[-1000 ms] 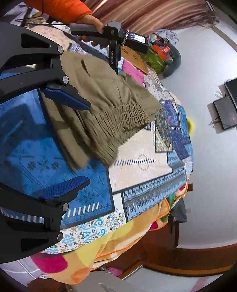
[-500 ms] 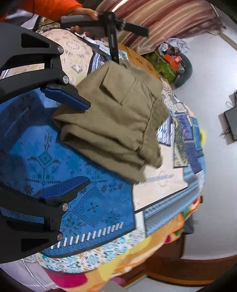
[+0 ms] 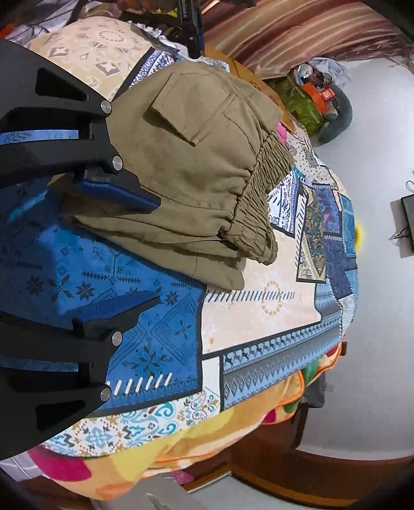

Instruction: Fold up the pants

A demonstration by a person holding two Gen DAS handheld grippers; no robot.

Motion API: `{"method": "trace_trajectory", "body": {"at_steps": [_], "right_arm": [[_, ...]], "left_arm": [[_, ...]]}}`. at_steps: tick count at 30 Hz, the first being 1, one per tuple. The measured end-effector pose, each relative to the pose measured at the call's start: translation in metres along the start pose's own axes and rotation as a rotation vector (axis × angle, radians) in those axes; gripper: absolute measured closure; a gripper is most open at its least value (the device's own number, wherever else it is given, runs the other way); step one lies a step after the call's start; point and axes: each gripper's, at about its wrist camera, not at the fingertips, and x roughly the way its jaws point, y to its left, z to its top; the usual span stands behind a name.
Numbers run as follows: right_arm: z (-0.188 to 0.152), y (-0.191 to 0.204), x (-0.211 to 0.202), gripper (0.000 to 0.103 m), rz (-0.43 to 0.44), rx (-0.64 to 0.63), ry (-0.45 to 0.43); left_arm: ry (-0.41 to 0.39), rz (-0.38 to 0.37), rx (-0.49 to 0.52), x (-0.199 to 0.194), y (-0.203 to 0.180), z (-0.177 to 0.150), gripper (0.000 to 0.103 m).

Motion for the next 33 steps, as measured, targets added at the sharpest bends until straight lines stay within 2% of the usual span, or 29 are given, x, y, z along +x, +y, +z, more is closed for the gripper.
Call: {"method": "trace_trajectory", "body": {"at_steps": [3,5,10,11,12,13,14,16,19,22,24,26,28,30,33], "right_arm": [[-0.006,-0.003,0.006,0.054,0.013,0.034,0.004],[-0.008,-0.004,0.004,0.054,0.022,0.059,-0.003],[-0.009,-0.005,-0.001,0.054,0.006,0.048,0.000],[-0.009,-0.005,-0.002,0.052,0.002,0.046,-0.002],[-0.009,-0.006,-0.005,0.051,-0.004,0.051,-0.007],[-0.008,-0.008,-0.006,0.051,-0.008,0.062,-0.012],[-0.009,-0.010,-0.008,0.050,-0.009,0.077,-0.020],[-0.009,-0.012,-0.012,0.048,-0.007,0.107,-0.033],[-0.004,-0.011,-0.016,0.048,-0.018,0.111,-0.044],[0.006,-0.008,-0.020,0.048,-0.024,0.098,-0.058],[0.014,-0.005,-0.024,0.044,-0.011,0.101,-0.078],[0.020,-0.004,-0.024,0.034,0.000,0.113,-0.103],[0.026,-0.004,-0.021,0.034,0.011,0.125,-0.122],[0.028,-0.004,-0.012,0.034,0.016,0.138,-0.105],[0.026,-0.007,0.004,0.034,0.033,0.152,-0.063]], "left_arm": [[0.008,0.023,0.019,0.014,-0.005,0.007,0.019],[0.028,0.076,0.031,0.029,-0.002,0.008,0.018],[0.027,0.055,-0.029,0.027,0.027,0.002,0.016],[0.027,0.087,-0.026,0.026,0.030,0.001,0.017],[0.030,0.198,0.004,0.026,0.031,0.000,0.019],[0.036,0.252,0.026,0.027,0.033,-0.001,0.022],[0.046,0.257,0.031,0.027,0.038,-0.001,0.022],[0.054,0.201,-0.001,0.023,0.046,0.002,0.023],[0.007,0.140,-0.005,0.010,0.044,0.014,0.023],[-0.046,0.076,0.011,0.002,0.031,0.030,0.022],[-0.058,0.013,0.021,0.001,0.018,0.039,0.022],[-0.053,-0.021,0.034,0.008,0.010,0.048,0.022],[-0.035,-0.023,0.049,0.020,0.001,0.055,0.022],[-0.009,-0.027,0.058,0.037,-0.002,0.060,0.022],[0.050,-0.101,0.029,0.059,0.002,0.065,0.023]]}}
